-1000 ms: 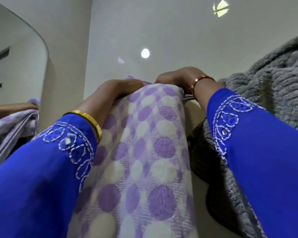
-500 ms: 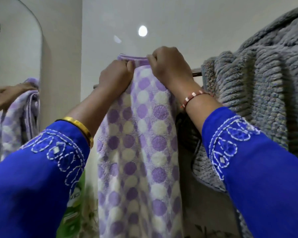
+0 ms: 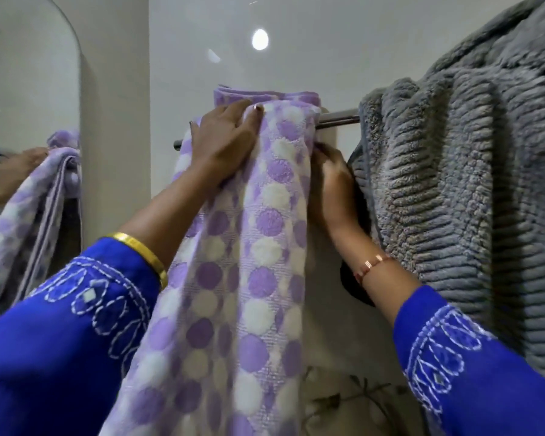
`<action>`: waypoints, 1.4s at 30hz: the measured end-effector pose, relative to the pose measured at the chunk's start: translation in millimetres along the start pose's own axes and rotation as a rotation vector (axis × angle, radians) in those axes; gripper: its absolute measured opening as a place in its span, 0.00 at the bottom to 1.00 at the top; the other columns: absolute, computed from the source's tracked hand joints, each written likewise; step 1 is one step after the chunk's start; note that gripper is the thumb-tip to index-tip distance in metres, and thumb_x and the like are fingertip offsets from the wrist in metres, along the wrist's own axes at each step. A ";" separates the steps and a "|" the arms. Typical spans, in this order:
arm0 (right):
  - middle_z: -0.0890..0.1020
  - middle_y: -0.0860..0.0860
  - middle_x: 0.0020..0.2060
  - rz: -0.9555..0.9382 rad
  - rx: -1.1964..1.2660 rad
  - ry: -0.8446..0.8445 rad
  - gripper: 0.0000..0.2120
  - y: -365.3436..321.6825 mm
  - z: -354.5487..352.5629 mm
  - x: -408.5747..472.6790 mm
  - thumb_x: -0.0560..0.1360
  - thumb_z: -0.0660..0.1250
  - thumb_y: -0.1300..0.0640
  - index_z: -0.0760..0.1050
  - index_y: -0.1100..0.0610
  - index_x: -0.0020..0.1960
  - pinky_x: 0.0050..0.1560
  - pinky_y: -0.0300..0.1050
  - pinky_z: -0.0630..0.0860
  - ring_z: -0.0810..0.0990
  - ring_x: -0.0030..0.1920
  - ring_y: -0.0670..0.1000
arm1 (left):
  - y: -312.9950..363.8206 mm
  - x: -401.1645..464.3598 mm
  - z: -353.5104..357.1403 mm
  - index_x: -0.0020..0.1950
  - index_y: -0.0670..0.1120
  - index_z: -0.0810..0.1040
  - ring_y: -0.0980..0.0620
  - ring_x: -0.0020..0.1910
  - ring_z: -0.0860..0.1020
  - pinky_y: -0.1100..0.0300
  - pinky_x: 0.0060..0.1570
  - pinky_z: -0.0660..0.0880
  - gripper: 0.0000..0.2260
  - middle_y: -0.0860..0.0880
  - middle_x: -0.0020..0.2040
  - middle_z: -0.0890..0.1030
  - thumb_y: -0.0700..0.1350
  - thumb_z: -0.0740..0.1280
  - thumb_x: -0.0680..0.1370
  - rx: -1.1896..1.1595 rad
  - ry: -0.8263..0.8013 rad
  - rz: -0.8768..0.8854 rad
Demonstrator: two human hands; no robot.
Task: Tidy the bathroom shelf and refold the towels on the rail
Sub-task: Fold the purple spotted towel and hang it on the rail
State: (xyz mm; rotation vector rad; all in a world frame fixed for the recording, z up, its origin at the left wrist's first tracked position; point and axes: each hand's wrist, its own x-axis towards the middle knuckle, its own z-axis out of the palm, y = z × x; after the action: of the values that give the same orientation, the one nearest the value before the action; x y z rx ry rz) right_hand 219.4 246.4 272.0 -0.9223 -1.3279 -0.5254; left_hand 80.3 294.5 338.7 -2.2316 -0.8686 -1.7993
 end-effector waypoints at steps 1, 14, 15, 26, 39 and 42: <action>0.76 0.64 0.57 0.028 0.000 -0.033 0.17 0.8 5.2 7.1 0.74 0.57 0.59 0.73 0.67 0.58 0.59 0.49 0.69 0.74 0.58 0.61 | -0.1 1.2 -0.8 0.63 0.51 0.75 0.45 0.66 0.69 0.43 0.70 0.58 0.22 0.45 0.65 0.76 0.56 0.51 0.76 -0.033 -0.011 0.006; 0.79 0.63 0.51 0.339 0.047 -0.136 0.12 -11.7 7.0 16.4 0.75 0.58 0.53 0.74 0.60 0.42 0.41 0.42 0.64 0.78 0.52 0.61 | -5.9 24.8 -15.8 0.49 0.52 0.79 0.45 0.63 0.73 0.49 0.70 0.62 0.21 0.47 0.60 0.79 0.58 0.53 0.69 -0.185 -0.171 -0.091; 0.79 0.64 0.52 0.344 0.022 -0.187 0.13 -16.3 -2.2 13.0 0.76 0.58 0.52 0.75 0.61 0.42 0.41 0.42 0.64 0.78 0.53 0.62 | 0.0 24.4 -18.5 0.44 0.51 0.79 0.44 0.62 0.73 0.49 0.69 0.63 0.19 0.46 0.59 0.80 0.58 0.53 0.69 -0.183 -0.190 -0.103; 0.80 0.58 0.45 0.172 -0.010 -0.215 0.16 -0.1 7.5 -30.5 0.68 0.62 0.48 0.76 0.61 0.46 0.45 0.51 0.75 0.78 0.48 0.55 | -10.6 23.6 -7.1 0.56 0.51 0.78 0.45 0.64 0.72 0.47 0.71 0.59 0.23 0.48 0.62 0.78 0.57 0.52 0.69 -0.143 -0.149 -0.066; 0.80 0.60 0.41 0.587 0.255 -0.535 0.11 -7.5 -12.4 -33.5 0.78 0.57 0.63 0.77 0.64 0.42 0.38 0.46 0.71 0.74 0.42 0.51 | -2.2 15.9 -4.5 0.56 0.46 0.76 0.40 0.61 0.72 0.41 0.68 0.58 0.32 0.41 0.58 0.78 0.65 0.43 0.71 0.146 -0.085 -0.027; 0.79 0.66 0.54 0.463 0.039 -0.533 0.12 -13.7 -11.7 -33.3 0.78 0.58 0.64 0.75 0.71 0.54 0.47 0.46 0.69 0.73 0.51 0.50 | -2.9 7.5 2.5 0.62 0.48 0.73 0.43 0.67 0.68 0.39 0.70 0.54 0.28 0.43 0.63 0.75 0.62 0.45 0.76 0.204 -0.034 -0.002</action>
State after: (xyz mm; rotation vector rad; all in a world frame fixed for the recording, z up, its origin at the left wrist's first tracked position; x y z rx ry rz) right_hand 208.7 223.5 243.7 -1.3475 -1.5180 0.1177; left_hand 81.8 300.6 344.3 -2.1388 -1.0111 -1.5984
